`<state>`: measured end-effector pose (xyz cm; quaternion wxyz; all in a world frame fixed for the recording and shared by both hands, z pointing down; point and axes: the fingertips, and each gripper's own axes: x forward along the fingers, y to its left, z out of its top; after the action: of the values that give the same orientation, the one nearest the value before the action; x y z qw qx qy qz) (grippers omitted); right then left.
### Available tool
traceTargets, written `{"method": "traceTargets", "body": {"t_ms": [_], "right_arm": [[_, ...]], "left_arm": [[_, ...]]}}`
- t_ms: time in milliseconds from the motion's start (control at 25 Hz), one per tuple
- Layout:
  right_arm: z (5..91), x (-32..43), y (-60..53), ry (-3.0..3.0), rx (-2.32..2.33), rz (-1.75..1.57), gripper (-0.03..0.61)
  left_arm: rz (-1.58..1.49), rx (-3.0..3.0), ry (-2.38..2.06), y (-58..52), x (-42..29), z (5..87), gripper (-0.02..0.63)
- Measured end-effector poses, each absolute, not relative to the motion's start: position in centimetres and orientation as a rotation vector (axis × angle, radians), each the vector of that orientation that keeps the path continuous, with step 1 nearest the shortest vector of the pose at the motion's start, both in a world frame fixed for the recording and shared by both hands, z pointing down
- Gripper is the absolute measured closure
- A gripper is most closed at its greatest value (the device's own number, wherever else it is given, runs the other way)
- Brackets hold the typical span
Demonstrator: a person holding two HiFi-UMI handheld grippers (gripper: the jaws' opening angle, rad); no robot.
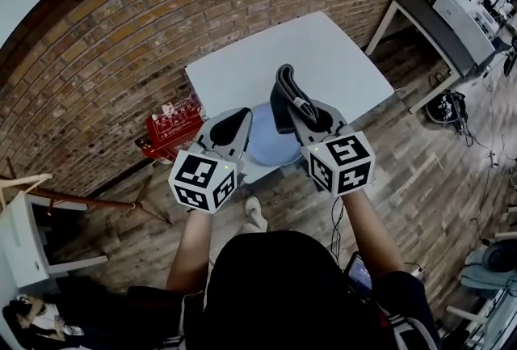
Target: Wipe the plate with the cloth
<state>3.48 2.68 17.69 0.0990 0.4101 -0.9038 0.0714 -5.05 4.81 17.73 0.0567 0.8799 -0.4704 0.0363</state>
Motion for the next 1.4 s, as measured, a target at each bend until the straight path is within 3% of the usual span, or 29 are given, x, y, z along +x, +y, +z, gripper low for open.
{"method": "traceTargets", "body": {"t_ms": [1400], "right_arm": [[16.3, 10.3, 13.3, -2.785, 1.182, 0.142, 0.528]], "left_arm": [[0.064, 2.686, -1.620, 15.4, 1.7, 15.8, 0.594]]}}
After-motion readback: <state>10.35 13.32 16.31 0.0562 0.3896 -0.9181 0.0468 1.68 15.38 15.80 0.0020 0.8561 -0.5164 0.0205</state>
